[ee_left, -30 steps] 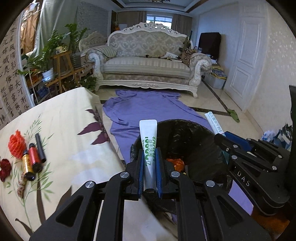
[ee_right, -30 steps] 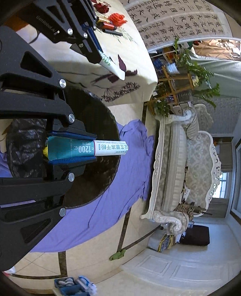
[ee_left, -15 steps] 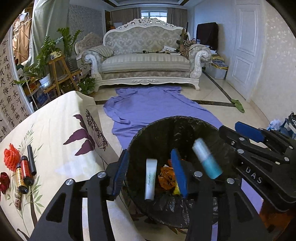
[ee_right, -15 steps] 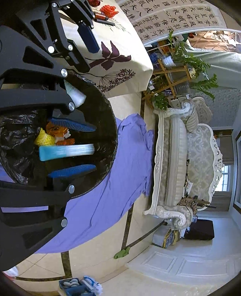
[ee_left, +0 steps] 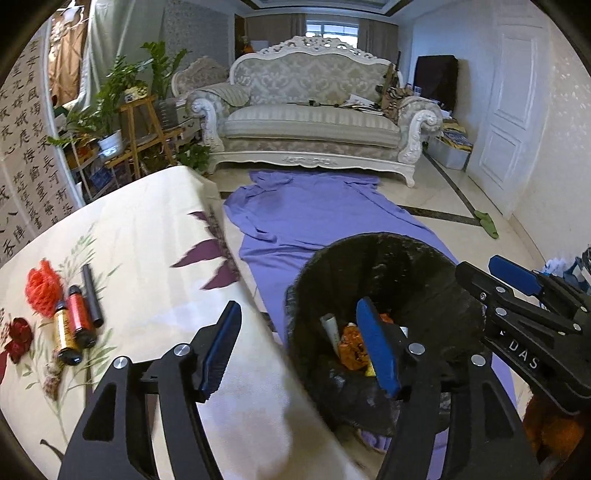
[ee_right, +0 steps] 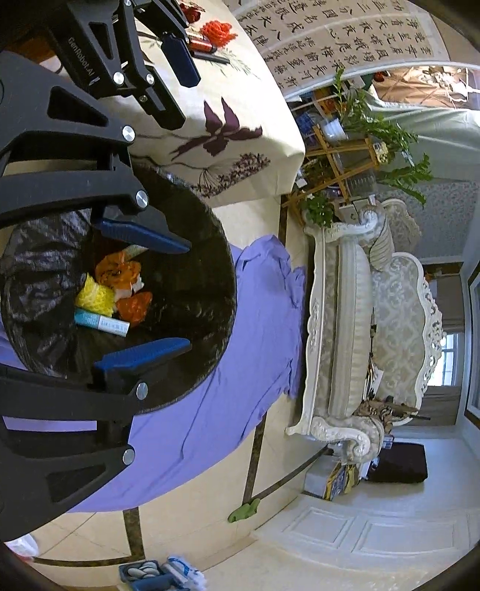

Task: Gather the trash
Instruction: 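Carry both tubes over the black bin and open both tools to drop them, then move both open tools back over the trash pile on the bed, then grasp the plaid twine bundle with the left tool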

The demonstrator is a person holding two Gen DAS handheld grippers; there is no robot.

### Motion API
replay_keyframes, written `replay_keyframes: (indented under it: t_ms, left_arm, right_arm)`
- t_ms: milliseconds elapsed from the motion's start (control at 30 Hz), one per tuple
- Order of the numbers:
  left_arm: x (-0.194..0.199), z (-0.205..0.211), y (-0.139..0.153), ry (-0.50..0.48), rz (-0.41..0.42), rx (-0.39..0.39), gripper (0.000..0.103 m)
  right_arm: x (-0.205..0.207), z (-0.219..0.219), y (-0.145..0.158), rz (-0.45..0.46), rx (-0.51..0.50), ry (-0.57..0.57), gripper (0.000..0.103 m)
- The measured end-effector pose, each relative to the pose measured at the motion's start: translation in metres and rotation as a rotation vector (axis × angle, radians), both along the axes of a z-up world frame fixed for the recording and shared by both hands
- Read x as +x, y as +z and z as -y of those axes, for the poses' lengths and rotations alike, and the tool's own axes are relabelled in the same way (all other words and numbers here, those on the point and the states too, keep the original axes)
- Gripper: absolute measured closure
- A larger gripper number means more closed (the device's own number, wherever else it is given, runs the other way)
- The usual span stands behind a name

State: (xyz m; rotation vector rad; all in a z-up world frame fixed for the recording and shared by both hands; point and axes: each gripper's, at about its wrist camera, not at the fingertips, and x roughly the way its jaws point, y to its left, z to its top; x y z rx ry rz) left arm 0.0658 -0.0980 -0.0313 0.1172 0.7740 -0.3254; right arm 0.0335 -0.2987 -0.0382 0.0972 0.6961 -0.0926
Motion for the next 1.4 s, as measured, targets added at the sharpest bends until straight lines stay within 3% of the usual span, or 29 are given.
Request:
replay_keyframes:
  t_ms: [633, 867, 1200, 1267, 1300, 1400]
  left_arm:
    - [-0.009, -0.129, 0.004, 0.269, 0.016, 0.038, 0.040]
    - [0.002, -0.179, -0.006, 0.378, -0.020, 0.053, 0.040]
    - [0.017, -0.197, -0.026, 0.354, -0.121, 0.062, 0.055]
    - [0.016, -0.197, -0.025, 0.348, -0.111, 0.070, 0.068]
    - [0.015, -0.197, -0.025, 0.345, -0.106, 0.077, 0.080]
    - [0.013, -0.202, -0.024, 0.339, -0.102, 0.066, 0.084]
  right_arm:
    - [0.017, -0.123, 0.011, -0.020, 0.002, 0.251, 0.055]
    - [0.023, -0.163, 0.011, -0.034, -0.014, 0.339, 0.055]
    - [0.031, -0.190, 0.008, -0.060, -0.029, 0.394, 0.054]
    - [0.033, -0.196, 0.007, -0.064, -0.031, 0.403, 0.054]
    - [0.034, -0.197, 0.007, -0.066, -0.031, 0.406, 0.054]
    - [0.037, -0.205, 0.006, -0.071, -0.031, 0.423, 0.054]
